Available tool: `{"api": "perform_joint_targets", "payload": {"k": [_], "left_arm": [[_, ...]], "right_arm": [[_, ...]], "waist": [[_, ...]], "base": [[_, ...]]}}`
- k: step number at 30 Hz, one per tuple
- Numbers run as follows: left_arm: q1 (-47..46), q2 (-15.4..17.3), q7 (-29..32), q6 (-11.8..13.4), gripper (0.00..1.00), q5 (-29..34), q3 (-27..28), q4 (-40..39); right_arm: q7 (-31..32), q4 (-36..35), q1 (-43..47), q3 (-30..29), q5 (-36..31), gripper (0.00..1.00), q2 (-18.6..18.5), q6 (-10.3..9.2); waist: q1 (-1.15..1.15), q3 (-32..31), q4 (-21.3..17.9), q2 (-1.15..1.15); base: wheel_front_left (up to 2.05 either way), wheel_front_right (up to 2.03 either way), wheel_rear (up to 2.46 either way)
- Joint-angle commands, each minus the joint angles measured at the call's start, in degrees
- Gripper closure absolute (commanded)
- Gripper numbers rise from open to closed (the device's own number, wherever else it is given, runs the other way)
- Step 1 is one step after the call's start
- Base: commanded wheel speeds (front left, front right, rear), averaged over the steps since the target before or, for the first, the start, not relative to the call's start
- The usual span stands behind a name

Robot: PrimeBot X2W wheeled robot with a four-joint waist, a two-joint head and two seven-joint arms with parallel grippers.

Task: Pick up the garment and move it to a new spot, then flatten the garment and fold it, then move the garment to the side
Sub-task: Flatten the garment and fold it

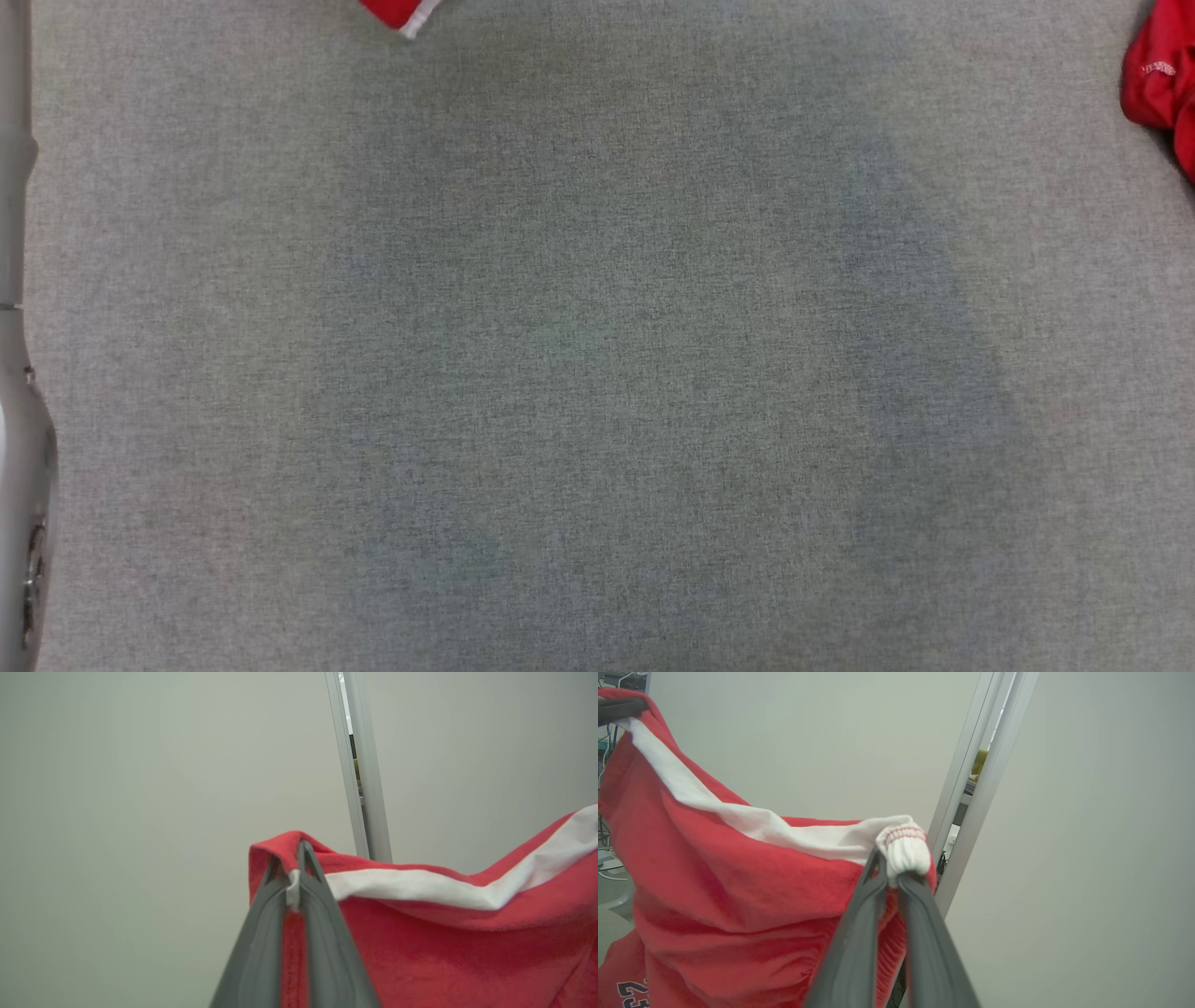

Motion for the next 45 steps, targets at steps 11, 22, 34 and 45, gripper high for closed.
{"api": "perform_joint_targets", "payload": {"k": [11,22,34,45], "left_arm": [[9.6,-0.2,-0.2,-0.1,1.00,0.4,-0.4,-8.6],[41.8,0.5,-0.2,2.0,1.00,0.5,3.6,-23.6],[78.0,-3.8,-0.2,5.0,1.00,-2.2,10.3,-34.6],[94.1,-6.9,-0.2,4.3,1.00,-2.6,13.0,-36.9]], "right_arm": [[-0.1,-7.2,10.1,-2.3,0.9,1.00,-0.6,-0.04],[-0.1,-24.1,38.9,-3.0,1.0,1.00,-4.5,-0.04],[-0.1,-35.1,69.5,-2.1,2.4,1.00,-7.9,-0.05],[-0.1,-40.3,90.3,-6.1,1.7,1.00,-5.7,-0.06]], "waist": [[-0.01,-1.3,0.1,0.00],[-0.01,-7.1,-0.1,0.00],[-0.01,-14.1,-0.1,0.00],[-0.01,-18.8,0.4,0.00]], "base": [[0.00,0.00,0.00],[0.00,0.00,0.00],[0.00,0.00,0.00],[0.00,0.00,0.00]]}}
